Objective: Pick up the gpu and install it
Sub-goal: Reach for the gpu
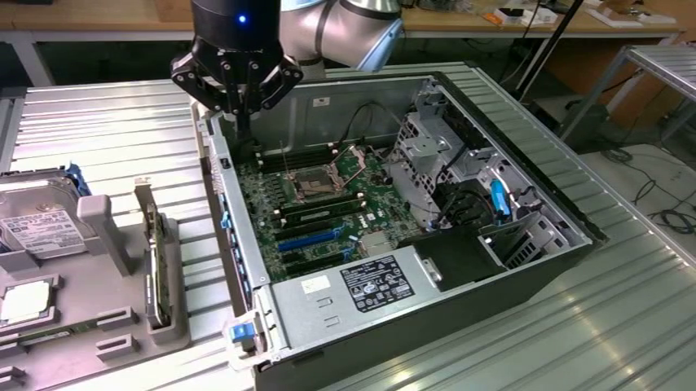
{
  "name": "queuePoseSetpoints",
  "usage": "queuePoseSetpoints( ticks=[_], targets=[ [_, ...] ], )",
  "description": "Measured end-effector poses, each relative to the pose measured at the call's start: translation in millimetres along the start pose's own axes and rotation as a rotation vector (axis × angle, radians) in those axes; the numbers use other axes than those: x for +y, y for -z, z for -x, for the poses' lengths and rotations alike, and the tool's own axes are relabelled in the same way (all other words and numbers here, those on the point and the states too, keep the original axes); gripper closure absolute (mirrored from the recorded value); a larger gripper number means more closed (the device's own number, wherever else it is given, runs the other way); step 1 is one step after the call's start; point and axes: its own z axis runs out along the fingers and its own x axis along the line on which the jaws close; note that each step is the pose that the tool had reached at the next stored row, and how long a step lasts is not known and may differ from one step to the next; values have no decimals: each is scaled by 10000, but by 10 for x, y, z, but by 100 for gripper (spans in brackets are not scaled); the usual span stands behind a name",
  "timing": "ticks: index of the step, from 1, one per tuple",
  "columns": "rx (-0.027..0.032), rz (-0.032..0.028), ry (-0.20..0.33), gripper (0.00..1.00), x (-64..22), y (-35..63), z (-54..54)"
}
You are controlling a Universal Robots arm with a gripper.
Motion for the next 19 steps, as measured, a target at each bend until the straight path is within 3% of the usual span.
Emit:
queuePoseSetpoints(
  ticks=[19],
  targets=[
    [0, 0, 0, 89, -21, -27, -228]
  ],
)
